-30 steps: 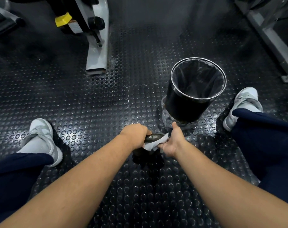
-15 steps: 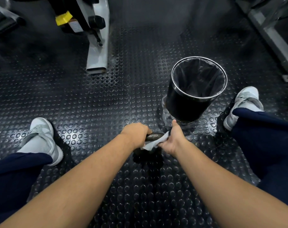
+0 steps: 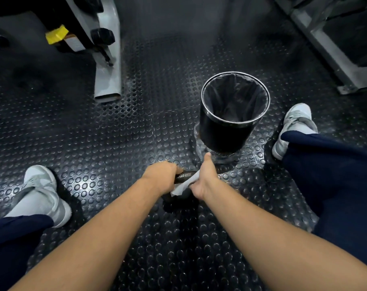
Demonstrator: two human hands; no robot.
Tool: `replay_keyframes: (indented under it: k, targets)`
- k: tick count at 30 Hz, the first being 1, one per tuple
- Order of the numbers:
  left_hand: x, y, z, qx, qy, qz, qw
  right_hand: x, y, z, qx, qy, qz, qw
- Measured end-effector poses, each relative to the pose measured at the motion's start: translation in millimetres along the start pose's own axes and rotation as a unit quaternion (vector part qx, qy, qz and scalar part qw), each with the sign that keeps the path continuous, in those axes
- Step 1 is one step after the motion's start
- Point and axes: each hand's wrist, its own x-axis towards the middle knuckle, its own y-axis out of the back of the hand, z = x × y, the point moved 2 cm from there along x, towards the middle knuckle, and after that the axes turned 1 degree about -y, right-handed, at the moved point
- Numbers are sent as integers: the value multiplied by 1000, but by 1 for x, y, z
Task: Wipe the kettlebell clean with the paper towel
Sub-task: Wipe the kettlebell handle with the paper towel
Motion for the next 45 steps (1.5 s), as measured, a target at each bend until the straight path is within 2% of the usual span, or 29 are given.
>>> replay_keyframes:
  k: [5, 10, 18, 23, 28, 38, 45]
  targets:
    - [1, -1, 0, 8, 0, -5, 1000, 22, 15, 16, 33, 10, -1, 999]
    - [1, 1, -1, 2, 2, -4, 1000, -3, -7, -1, 29, -30, 8, 999]
    - [-3, 1, -2, -7, 18, -26, 999, 8, 0, 12, -40, 11, 1, 999]
    - [-4, -6, 20, 55, 34, 2, 998, -1, 4, 3, -68, 12, 7, 998]
    - [-6, -34, 44, 151, 97, -14, 984, -16, -9, -13, -52, 5, -7, 999]
    - [-10, -35, 41, 142, 92, -48, 984, -12, 8, -5, -99, 8, -20, 995]
    - [-10, -35, 41, 149, 92, -54, 983, -28, -14, -28, -125, -7, -32, 992]
